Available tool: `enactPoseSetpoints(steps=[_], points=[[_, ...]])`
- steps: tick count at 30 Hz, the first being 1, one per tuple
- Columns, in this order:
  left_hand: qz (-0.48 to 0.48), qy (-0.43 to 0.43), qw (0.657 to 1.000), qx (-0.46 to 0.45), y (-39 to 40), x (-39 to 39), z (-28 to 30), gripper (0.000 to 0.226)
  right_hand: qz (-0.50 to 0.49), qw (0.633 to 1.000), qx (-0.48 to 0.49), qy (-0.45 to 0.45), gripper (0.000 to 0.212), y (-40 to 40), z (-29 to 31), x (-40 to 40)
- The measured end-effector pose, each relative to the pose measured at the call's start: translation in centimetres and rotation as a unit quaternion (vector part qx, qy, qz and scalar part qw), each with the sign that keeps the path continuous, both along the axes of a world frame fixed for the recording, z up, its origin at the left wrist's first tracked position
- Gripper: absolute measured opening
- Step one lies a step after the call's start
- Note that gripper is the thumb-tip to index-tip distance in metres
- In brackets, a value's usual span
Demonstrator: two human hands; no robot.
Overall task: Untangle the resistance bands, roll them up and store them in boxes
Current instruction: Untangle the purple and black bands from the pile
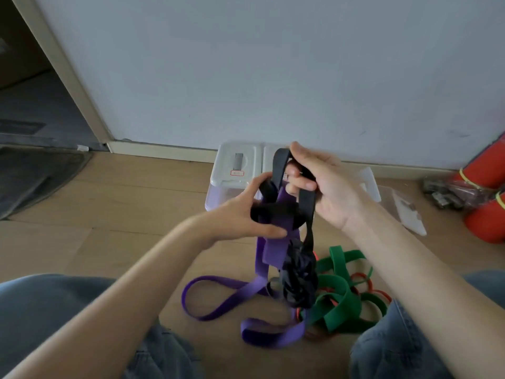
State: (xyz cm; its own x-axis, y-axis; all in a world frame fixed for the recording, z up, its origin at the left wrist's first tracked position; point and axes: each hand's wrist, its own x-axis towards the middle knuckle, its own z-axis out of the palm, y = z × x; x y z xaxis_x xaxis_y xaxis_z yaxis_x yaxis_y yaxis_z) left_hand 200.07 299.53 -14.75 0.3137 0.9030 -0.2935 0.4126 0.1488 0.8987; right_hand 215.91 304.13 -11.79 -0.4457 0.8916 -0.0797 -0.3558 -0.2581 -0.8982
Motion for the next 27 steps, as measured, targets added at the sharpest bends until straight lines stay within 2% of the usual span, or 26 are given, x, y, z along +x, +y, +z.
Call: enactPoseSetpoints(steps=[2, 4, 6, 7, 8, 10, 12, 14, 16, 17, 18, 19, 21, 22, 24, 25, 27], points=[[0.084, 0.026, 0.992, 0.094, 0.0, 1.6, -1.1, 0.082, -0.007, 0.999, -0.011, 0.041, 0.023, 0.1, 0.2, 0.2], [0.127, 0.033, 0.983, 0.132, 0.5, 1.3, -0.8, 0.062, -0.03, 0.999, 0.002, 0.035, 0.021, 0.5, 0.3, 0.8], [0.173, 0.023, 0.974, 0.143, 1.3, -0.5, 0.1, 0.047, -0.062, 0.991, 0.075, -0.092, 0.016, 0.9, 0.4, 1.8], [0.2, 0.021, 0.968, 0.15, 1.6, -1.6, 0.8, 0.044, -0.069, 0.97, 0.121, -0.198, 0.01, 1.3, 0.3, 2.5], [0.219, 0.016, 0.964, 0.153, 1.6, -2.5, 1.4, 0.043, -0.06, 0.933, 0.161, -0.316, 0.005, 1.5, 0.2, 3.2], [0.229, -0.008, 0.963, 0.146, 1.4, -3.6, 2.6, 0.043, 0.004, 0.831, 0.224, -0.509, 0.013, 1.9, -0.5, 4.0], [0.229, -0.04, 0.964, 0.131, 1.1, -3.9, 3.4, 0.042, 0.086, 0.758, 0.254, -0.595, 0.014, 1.8, -1.9, 4.0], [0.242, -0.105, 0.959, 0.107, 0.9, -4.1, 4.2, 0.034, 0.156, 0.717, 0.25, -0.632, 0.017, 1.0, -4.1, 3.6], [0.259, -0.181, 0.944, 0.096, 0.9, -4.5, 4.8, 0.023, 0.171, 0.687, 0.241, -0.664, 0.018, 0.3, -6.2, 3.1], [0.263, -0.203, 0.938, 0.096, 0.9, -4.7, 5.0, 0.018, 0.159, 0.689, 0.243, -0.664, 0.014, -0.1, -6.6, 2.9], [0.264, -0.213, 0.936, 0.096, 0.9, -4.9, 5.0, 0.017, 0.145, 0.711, 0.239, -0.645, 0.01, -0.2, -6.6, 2.8], [0.265, -0.217, 0.935, 0.093, 0.9, -5.0, 5.0, 0.02, 0.138, 0.751, 0.218, -0.607, 0.01, -0.1, -6.3, 2.7], [0.273, -0.221, 0.933, 0.076, 0.9, -4.8, 4.8, 0.03, 0.174, 0.853, 0.123, -0.476, 0.013, -0.2, -5.4, 2.5], [0.276, -0.229, 0.931, 0.067, 0.9, -4.6, 4.7, 0.029, 0.212, 0.882, 0.079, -0.414, 0.023, -0.5, -5.2, 2.2], [0.277, -0.239, 0.929, 0.052, 0.8, -4.1, 4.6, 0.023, 0.274, 0.881, 0.064, -0.38, 0.049, -1.5, -5.7, 1.2], [0.273, -0.246, 0.929, 0.046, 0.8, -3.9, 4.6, 0.022, 0.285, 0.878, 0.067, -0.379, 0.055, -2.1, -6.3, 0.6], [0.263, -0.273, 0.924, 0.04, 0.8, -3.7, 4.6, 0.025, 0.262, 0.883, 0.076, -0.381, 0.048, -2.8, -7.5, -0.4]])
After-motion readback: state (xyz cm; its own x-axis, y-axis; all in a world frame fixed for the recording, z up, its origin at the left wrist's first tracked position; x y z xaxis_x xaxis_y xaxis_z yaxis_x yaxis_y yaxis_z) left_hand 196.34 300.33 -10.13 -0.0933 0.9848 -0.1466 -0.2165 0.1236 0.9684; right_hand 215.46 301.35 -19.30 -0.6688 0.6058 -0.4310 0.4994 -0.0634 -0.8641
